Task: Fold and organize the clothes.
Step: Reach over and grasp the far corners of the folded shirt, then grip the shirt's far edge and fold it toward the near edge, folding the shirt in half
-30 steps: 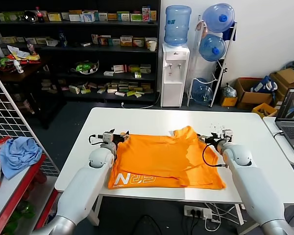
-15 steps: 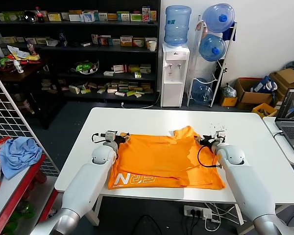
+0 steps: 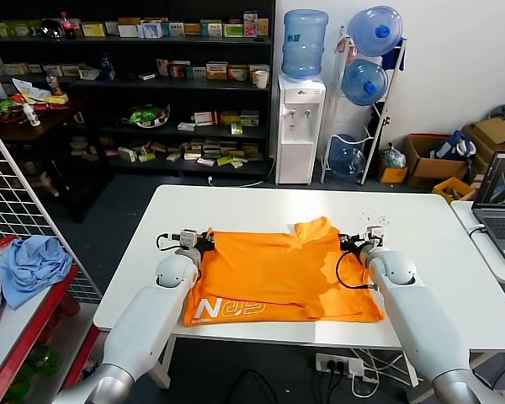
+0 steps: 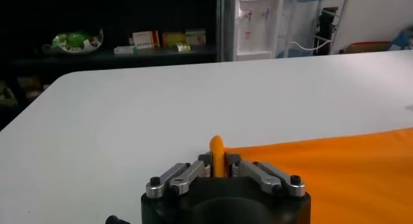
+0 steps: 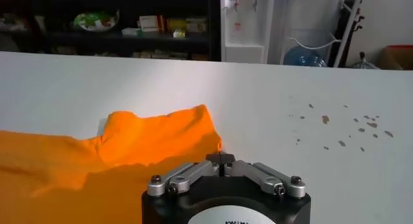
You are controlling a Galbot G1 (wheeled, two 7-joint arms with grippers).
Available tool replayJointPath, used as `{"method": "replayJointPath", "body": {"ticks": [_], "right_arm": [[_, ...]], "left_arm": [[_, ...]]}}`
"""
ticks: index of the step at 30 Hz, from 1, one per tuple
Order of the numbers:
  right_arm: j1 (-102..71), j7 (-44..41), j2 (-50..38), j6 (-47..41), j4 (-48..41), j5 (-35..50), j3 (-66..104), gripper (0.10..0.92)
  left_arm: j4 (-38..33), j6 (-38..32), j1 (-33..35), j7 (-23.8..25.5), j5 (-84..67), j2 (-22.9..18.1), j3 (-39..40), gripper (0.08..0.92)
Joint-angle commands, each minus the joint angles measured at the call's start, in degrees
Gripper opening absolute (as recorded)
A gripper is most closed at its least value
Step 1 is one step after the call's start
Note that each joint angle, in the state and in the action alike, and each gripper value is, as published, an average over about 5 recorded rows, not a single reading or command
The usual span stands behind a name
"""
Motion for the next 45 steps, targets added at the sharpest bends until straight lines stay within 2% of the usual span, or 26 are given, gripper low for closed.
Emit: {"method": "replayJointPath", "body": {"ticks": [1, 5, 10, 17, 24, 31, 40, 43, 45], "right_arm": [[-1.29, 2.20, -0.28, 0.28, 5.91, 1.16, -0.24, 0.124], [-3.39, 4.39, -1.64, -0.72, 11.10, 2.83, -0.08, 0.124], [-8.92, 6.67, -4.48, -2.28, 20.08, 4.73, 1.07, 0.124], [-20.30, 8.72, -9.26, -3.50, 32.47, 4.90, 4.62, 0.124], [-30.18, 9.65, -11.78, -3.73, 39.93, 3.51, 8.51, 0.124], [-39.04, 9.55, -10.85, -3.63, 43.81, -0.23, 10.86, 0.124], [-44.02, 9.28, -10.39, -4.51, 46.08, -1.17, 12.63, 0.124], [-44.42, 9.04, -10.10, -5.56, 46.61, -1.55, 12.71, 0.144], [-44.54, 9.12, -9.98, -5.84, 46.92, -1.78, 12.73, 0.189]], "left_arm": [[-4.57, 0.37, 2.42, -0.36, -1.25, 1.11, -0.26, 0.170], [-10.93, 0.45, 5.55, -1.05, -2.46, 2.99, -0.58, 0.097], [-21.64, 0.52, 11.49, -1.82, -3.18, 6.87, -1.32, 0.094], [-33.16, 0.68, 20.21, -2.83, -3.24, 11.42, -2.56, 0.094], [-43.11, 1.41, 31.35, -4.51, -1.94, 13.49, -4.53, 0.094], [-47.68, 1.04, 39.49, -4.69, -0.14, 13.04, -5.10, 0.094], [-49.67, -0.27, 43.42, -4.55, 1.55, 12.19, -6.21, 0.094], [-49.32, -1.39, 43.36, -4.64, 1.59, 11.95, -6.88, 0.125], [-49.18, -1.73, 43.09, -4.74, 1.20, 11.91, -7.35, 0.176]]}}
